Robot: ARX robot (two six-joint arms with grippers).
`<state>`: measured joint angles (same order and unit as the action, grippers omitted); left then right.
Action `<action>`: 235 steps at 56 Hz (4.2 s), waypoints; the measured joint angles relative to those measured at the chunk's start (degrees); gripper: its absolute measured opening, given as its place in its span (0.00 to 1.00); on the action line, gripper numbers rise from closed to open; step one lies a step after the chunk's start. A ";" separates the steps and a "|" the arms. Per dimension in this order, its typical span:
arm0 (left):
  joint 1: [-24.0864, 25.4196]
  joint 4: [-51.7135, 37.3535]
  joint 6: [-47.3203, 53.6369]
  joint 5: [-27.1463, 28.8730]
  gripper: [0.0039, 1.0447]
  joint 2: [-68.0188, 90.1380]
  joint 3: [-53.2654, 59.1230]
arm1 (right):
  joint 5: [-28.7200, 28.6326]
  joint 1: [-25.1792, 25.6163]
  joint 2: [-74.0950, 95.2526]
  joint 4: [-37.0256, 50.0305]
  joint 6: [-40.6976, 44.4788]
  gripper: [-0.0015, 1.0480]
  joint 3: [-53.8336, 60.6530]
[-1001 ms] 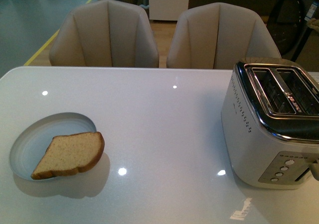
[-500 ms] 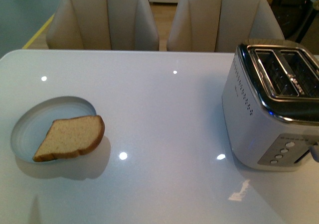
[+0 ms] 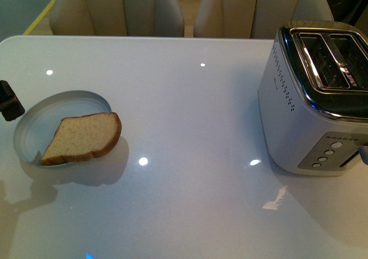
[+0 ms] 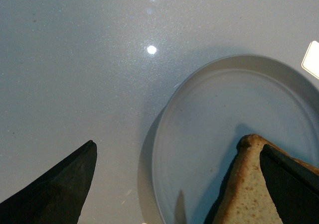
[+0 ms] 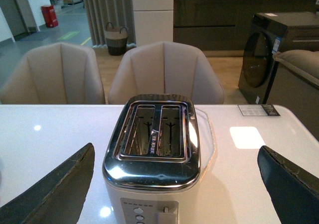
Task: Left arm holds plate, right arm toasts bread
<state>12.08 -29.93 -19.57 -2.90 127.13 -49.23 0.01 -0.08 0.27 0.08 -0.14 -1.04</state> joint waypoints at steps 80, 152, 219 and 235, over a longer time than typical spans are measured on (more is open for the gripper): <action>-4.76 2.14 -11.19 -6.64 0.03 11.85 -8.07 | 0.00 0.00 0.00 0.00 0.00 0.91 0.00; -26.29 23.26 -24.74 -9.53 0.03 -24.00 -12.90 | 0.00 0.00 0.00 0.00 0.00 0.91 0.00; -29.66 25.57 -26.80 -8.85 0.03 -26.47 -12.90 | -15.98 1.90 20.61 -16.98 6.43 0.91 -9.40; -29.59 25.57 -26.80 -8.74 0.03 -26.53 -12.90 | -20.26 1.07 42.29 3.58 -1.95 0.91 -22.56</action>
<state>-17.52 -4.36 -46.37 -11.64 100.60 -62.13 -20.25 0.99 42.57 3.66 -2.09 -23.59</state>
